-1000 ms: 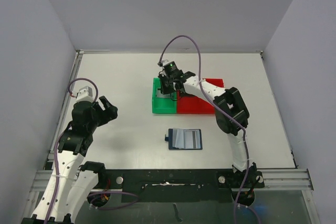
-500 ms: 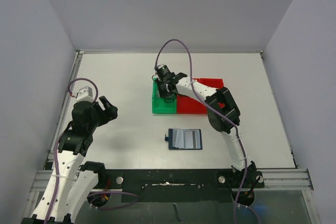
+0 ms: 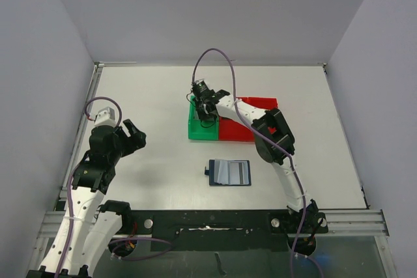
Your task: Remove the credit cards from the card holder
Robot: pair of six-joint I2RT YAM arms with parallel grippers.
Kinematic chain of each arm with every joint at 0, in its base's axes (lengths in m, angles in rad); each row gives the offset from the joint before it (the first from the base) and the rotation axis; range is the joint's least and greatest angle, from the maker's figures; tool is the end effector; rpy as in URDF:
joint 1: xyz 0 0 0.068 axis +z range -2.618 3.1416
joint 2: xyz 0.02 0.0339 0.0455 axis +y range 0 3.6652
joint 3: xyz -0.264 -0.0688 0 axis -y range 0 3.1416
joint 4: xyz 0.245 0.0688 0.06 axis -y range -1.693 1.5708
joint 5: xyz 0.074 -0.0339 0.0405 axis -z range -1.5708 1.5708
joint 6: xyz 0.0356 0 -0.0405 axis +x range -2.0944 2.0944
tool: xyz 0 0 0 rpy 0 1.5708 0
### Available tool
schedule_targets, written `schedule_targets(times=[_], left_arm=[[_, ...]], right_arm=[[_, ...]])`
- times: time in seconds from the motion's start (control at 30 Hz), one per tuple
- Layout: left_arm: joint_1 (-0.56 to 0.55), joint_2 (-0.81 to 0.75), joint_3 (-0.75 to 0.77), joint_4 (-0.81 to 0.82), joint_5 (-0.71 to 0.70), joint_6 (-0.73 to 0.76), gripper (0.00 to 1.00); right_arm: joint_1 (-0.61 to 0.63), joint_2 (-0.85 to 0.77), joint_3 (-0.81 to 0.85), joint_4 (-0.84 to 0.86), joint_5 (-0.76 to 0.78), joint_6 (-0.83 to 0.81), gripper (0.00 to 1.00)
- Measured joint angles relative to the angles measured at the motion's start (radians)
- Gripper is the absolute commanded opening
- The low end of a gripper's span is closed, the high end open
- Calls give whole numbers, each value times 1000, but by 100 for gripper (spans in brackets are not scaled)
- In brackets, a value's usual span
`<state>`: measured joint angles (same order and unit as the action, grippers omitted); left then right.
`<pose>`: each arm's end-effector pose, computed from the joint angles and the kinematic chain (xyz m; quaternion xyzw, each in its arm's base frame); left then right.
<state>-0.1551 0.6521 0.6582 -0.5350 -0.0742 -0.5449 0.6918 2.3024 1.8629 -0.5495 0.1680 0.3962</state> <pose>0.1480 -0.0205 0.2800 -0.1860 0.8468 -0.1403 0.4782 0.3916 0.3167 0.1688 -0.1168 0.9477 0.0791 0.2861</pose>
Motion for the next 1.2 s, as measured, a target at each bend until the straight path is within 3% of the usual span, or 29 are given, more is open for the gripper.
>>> schedule_targets(times=[1.2], left_arm=[[0, 0, -2, 0, 0, 0, 72]], right_arm=[[28, -10, -39, 42, 143, -58, 7]])
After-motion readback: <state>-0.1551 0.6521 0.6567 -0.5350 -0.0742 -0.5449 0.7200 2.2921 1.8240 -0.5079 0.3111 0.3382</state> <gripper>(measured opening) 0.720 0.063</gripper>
